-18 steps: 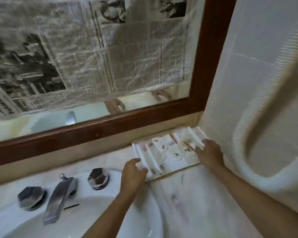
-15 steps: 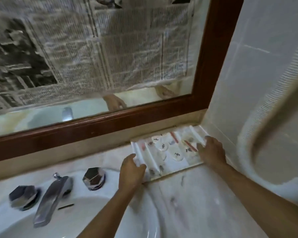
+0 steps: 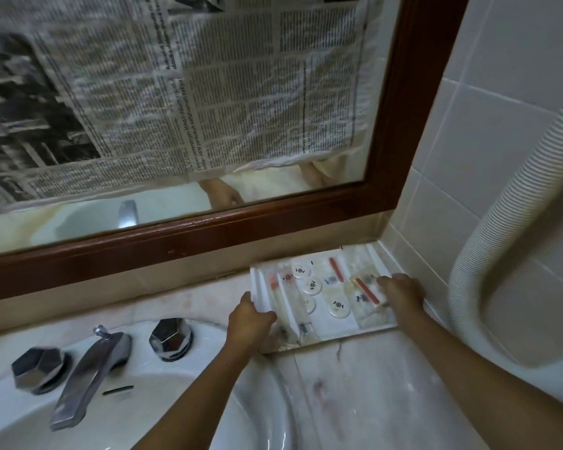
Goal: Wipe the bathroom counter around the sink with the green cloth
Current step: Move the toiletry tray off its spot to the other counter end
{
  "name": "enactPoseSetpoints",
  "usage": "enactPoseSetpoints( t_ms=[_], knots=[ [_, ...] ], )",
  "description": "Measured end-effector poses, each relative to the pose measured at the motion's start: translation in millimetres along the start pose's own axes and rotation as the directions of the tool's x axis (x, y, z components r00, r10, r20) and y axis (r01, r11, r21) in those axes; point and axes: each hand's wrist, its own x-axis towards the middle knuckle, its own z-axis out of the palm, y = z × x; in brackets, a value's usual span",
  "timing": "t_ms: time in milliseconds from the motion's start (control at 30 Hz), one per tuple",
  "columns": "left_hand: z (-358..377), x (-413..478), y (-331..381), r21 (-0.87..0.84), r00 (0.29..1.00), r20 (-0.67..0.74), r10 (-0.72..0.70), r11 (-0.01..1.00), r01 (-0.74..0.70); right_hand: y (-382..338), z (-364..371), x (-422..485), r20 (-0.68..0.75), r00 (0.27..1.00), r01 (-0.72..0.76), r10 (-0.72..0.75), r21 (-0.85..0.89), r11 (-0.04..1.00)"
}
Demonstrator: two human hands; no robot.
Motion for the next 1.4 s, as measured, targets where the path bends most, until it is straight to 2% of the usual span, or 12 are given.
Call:
enactPoseSetpoints(
  t_ms=[167,400,667,800,933,1067,1400],
  knots=[
    [-10,-23,1,-0.126,0.999,-0.004,-0.045,0.991,0.044,12,-6,-15,-0.032,0.999,-0.039,0.041,0.079,0.996],
    [-51,-85,-26,-0.265,0.985,-0.150,-0.083,0.963,0.040,-51,-24,-148,-0.086,0.995,0.056,-0.048,0.092,0.994],
    [-148,-207,-100,-0.517,0.927,-0.336,-0.167,0.855,-0.034,-74,-8,-321,0.032,0.995,0.088,-0.100,0.266,0.960],
    [-211,-285,-163,-0.558,0.898,-0.405,-0.174,0.825,-0.092,-69,21,-421,0.120,0.983,0.093,-0.142,0.343,0.935],
    [-269,-357,-236,-0.610,0.829,-0.487,-0.275,0.786,-0.098,-57,69,-521,0.174,0.961,0.155,-0.216,0.308,0.939],
    [-321,-422,-309,-0.659,0.771,-0.515,-0.375,0.748,-0.077,-38,131,-606,0.300,0.925,0.145,-0.232,0.287,0.947],
    [-415,-516,-465,-0.795,0.561,-0.560,-0.609,0.586,-0.158,-42,279,-767,0.608,0.726,0.285,-0.321,0.160,0.945]
  ],
)
